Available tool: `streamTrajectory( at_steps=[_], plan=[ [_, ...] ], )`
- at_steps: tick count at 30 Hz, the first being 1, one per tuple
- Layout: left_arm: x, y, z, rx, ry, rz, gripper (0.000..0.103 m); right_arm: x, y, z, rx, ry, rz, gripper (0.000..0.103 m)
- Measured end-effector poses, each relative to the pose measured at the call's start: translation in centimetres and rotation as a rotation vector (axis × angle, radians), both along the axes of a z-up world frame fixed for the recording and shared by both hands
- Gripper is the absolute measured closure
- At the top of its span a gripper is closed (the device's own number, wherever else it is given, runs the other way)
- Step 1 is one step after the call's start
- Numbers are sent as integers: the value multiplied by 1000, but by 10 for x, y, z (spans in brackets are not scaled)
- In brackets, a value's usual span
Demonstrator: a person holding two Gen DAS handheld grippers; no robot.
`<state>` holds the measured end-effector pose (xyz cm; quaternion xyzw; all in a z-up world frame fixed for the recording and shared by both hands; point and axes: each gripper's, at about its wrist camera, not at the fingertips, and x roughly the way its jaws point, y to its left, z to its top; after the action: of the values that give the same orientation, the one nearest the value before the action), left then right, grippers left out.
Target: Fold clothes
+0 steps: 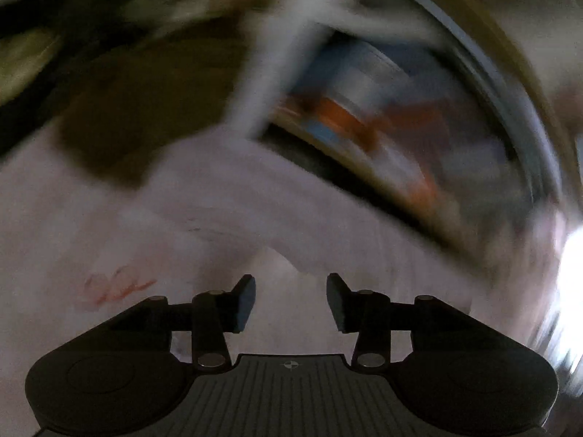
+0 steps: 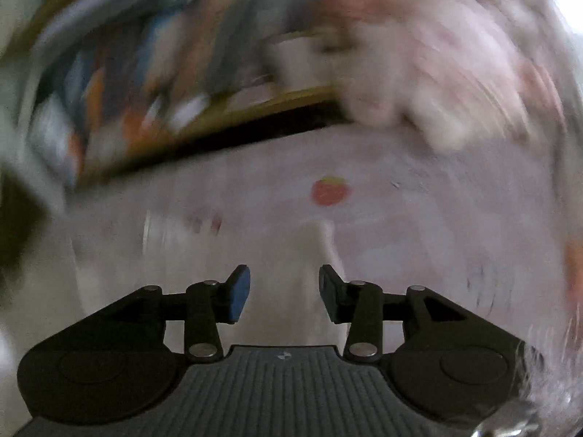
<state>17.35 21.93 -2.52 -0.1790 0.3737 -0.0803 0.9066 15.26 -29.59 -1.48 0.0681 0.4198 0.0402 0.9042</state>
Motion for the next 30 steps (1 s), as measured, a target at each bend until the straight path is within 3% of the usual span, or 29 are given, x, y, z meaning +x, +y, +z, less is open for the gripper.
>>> streamTrajectory(
  at_steps=[2,3,5,11,13,14,15,18,20,25,27,28,30],
  plan=[
    [-2,-36,3,212,-28,-126,59,-1,23,-6,-182,-18,76,63],
    [-4,-44,3,261,-39,-151,59,-1,34,-10,-267,-25,109,63],
    [-6,-54,-1,325,-53,-176,59,2,34,-16,-308,-27,96,63],
    [0,-43,-11,303,-38,-108,59,30,10,-31,-209,25,-37,63],
    [-1,-36,-11,303,-31,-92,59,40,2,-32,-134,57,-47,95],
    [0,-32,-11,314,-29,-89,59,41,-1,-31,-99,68,-45,101],
    [0,-29,-12,326,-27,-86,59,41,-4,-29,-69,72,-40,101],
    [2,-20,-16,348,-11,-85,59,19,2,4,-60,-117,-23,101],
    [7,-19,-20,352,10,-88,59,13,0,9,-54,-190,-87,101],
    [24,-28,-33,389,42,-121,59,49,-2,-42,-112,34,-136,100],
    [29,-30,-36,393,42,-122,61,49,-1,-45,-107,19,-148,97],
    [30,-30,-37,379,41,-122,64,49,-1,-45,-107,20,-150,97],
    [31,-25,-38,345,33,-105,90,50,0,-45,-111,23,-148,97]
  ],
)
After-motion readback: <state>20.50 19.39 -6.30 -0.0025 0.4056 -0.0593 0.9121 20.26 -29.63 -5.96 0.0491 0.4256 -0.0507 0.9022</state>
